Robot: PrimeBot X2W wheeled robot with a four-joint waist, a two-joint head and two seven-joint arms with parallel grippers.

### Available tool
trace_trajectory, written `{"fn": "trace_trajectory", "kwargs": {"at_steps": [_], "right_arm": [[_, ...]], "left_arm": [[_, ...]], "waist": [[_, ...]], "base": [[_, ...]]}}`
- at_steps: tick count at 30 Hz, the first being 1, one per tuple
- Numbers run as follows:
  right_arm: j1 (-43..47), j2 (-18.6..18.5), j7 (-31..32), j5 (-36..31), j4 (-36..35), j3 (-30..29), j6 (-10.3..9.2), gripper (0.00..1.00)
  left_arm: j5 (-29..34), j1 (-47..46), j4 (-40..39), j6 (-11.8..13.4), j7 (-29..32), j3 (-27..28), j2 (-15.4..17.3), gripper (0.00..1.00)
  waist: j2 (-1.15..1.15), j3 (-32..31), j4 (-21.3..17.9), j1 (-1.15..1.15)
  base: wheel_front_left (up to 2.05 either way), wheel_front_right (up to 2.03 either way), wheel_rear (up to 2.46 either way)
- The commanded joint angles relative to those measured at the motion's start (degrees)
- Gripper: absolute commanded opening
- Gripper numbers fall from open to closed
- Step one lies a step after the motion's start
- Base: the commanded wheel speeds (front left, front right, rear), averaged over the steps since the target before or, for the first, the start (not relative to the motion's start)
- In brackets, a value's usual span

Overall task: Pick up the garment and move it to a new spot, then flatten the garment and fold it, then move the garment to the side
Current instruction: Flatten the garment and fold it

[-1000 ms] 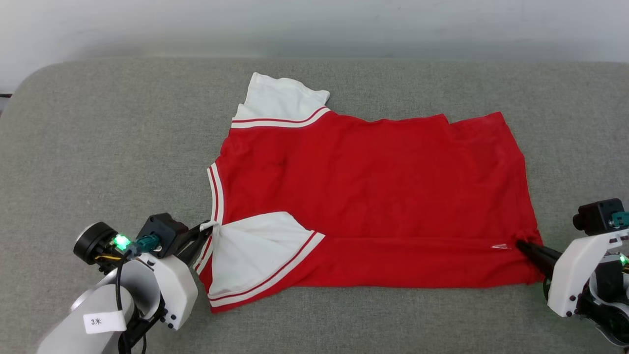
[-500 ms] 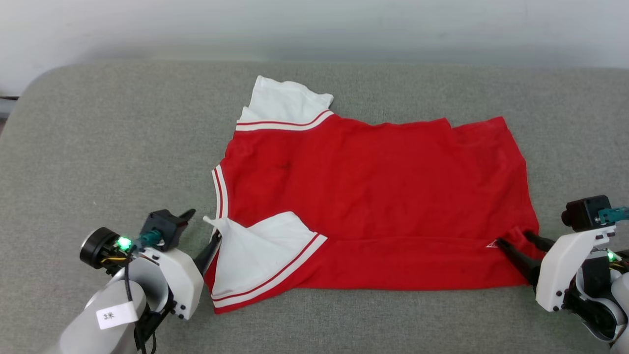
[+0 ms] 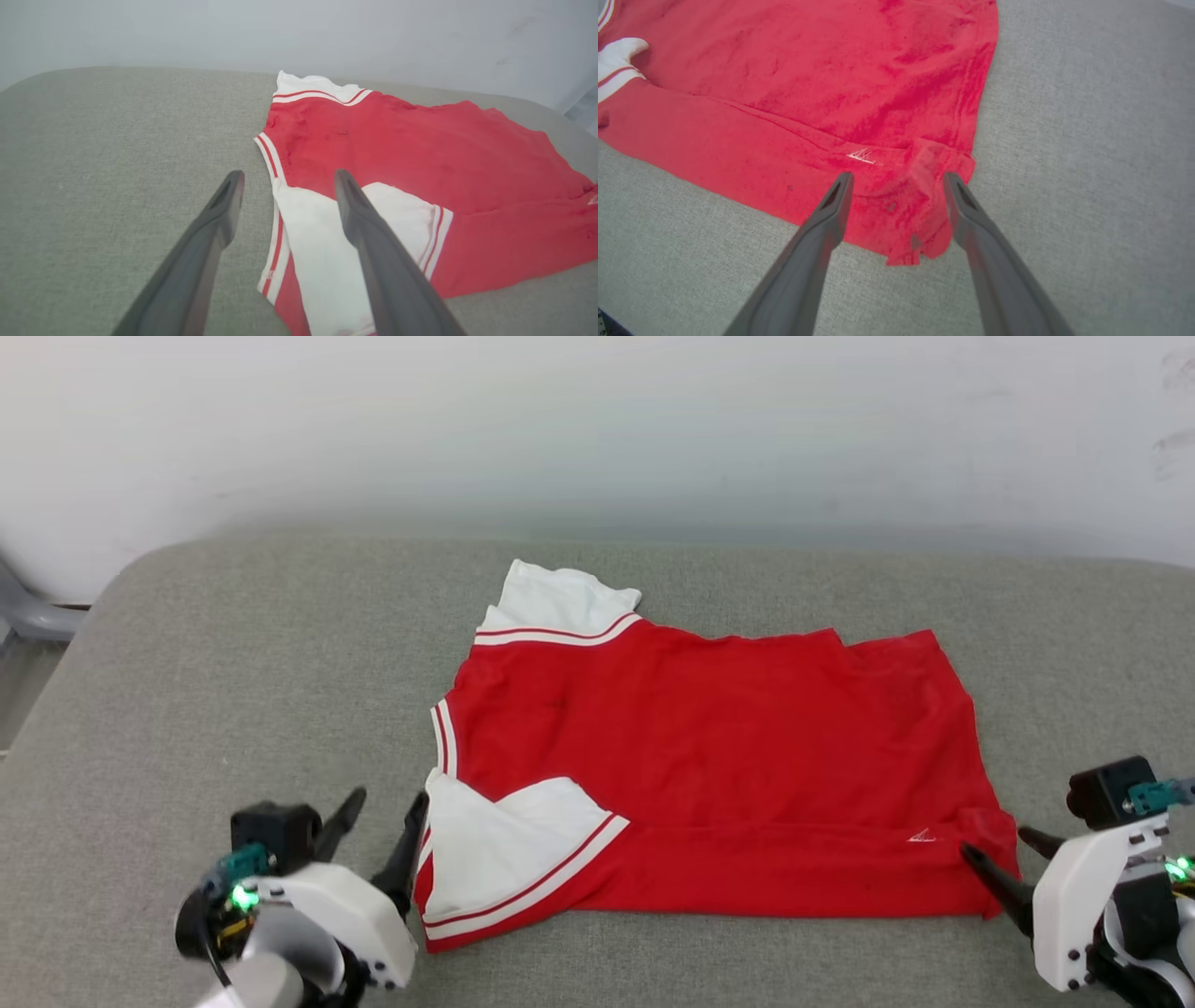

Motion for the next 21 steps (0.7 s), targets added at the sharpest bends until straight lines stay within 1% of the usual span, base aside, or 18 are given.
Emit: {"fn": "trace_trajectory", "kwargs": {"at_steps": [1,5,8,11,13,16,21], "right_arm": [[2.21,0.85,2.37,-1.83,-1.65,-2.23,-0.07,1.00],[7.29,3.77,8.79,-6.40,-7.45,-9.01,-0.07,1.00],[11.08,6.65,14.08,-11.04,-12.55,-13.82,-0.06,1.00],[14.12,9.79,19.01,-14.77,-18.06,-17.65,-0.07,1.00],[15.63,11.65,21.48,-16.80,-21.63,-19.52,-0.07,1.00],[17.13,13.91,24.23,-18.76,-26.21,-21.14,-0.06,1.00],[18.05,15.68,26.82,-20.34,-31.02,-22.38,-0.07,1.00]], "left_arm": [[-1.00,2.38,-2.30,1.41,1.32,0.20,-0.11,1.00],[-2.42,6.99,-8.66,4.87,4.42,0.13,0.44,1.00],[-1.47,9.46,-12.42,7.59,8.64,-1.60,1.72,1.00],[-1.02,10.58,-15.27,9.58,13.57,-3.24,3.10,1.00],[-0.85,10.84,-16.47,10.63,16.36,-3.91,4.03,1.00],[-0.29,10.16,-17.32,12.30,18.91,-4.17,4.86,1.00],[0.41,8.83,-16.70,14.14,21.32,-4.50,5.36,1.00]], "waist": [[0.00,-0.69,0.20,0.01],[0.00,-0.94,0.40,0.01],[0.00,-0.34,0.46,0.01],[0.00,0.67,0.38,0.01],[0.00,1.27,0.20,0.01],[0.00,2.27,-0.30,0.01],[0.00,4.00,-1.34,0.01]], "base": [[0.00,0.00,0.00],[0.00,0.00,0.00],[0.00,0.00,0.00],[0.00,0.00,0.00],[0.00,0.00,0.00],[0.00,0.00,0.00],[0.00,0.00,0.00]]}}
